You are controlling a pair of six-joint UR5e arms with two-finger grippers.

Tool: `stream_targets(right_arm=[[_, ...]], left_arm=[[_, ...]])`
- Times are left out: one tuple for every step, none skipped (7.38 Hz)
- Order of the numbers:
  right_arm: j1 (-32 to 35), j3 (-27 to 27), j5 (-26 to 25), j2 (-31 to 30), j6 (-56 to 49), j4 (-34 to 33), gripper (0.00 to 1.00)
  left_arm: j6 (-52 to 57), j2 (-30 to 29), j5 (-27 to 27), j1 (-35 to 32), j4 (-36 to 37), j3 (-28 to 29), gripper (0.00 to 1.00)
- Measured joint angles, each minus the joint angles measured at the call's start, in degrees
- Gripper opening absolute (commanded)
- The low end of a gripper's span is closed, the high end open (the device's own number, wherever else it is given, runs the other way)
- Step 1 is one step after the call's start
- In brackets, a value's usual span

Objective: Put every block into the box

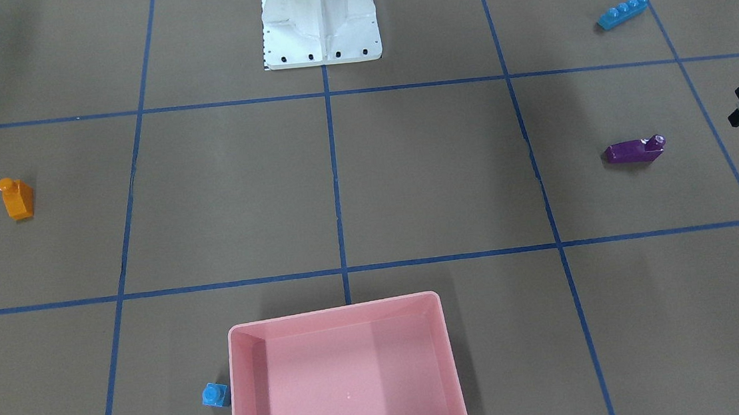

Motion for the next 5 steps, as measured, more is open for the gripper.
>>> stream_targets(right_arm=[[0.0, -1.4, 0.6, 0.1, 0.1, 0.0, 0.96], [0.0, -2.8, 1.6, 0.1, 0.1, 0.0, 0.94], [0.0, -4.0, 2.5, 0.1, 0.1, 0.0, 0.9], [0.0, -5.1, 3.1, 0.1, 0.1, 0.0, 0.72], [0.0, -5.9, 3.5, 0.1, 0.1, 0.0, 0.28]], left_arm=[[0.0, 0.1, 0.0, 0.0, 0.0, -0.2, 1.0], [0.0, 0.2, 0.0, 0.2, 0.0, -0.4, 1.0], [0.0, 0.4, -0.1, 0.6, 0.0, -0.4, 1.0], [0.0, 0.9, -0.1, 1.4, 0.0, -0.4, 1.0], [0.1, 1.6, -0.1, 2.8, 0.0, -0.4, 1.0]])
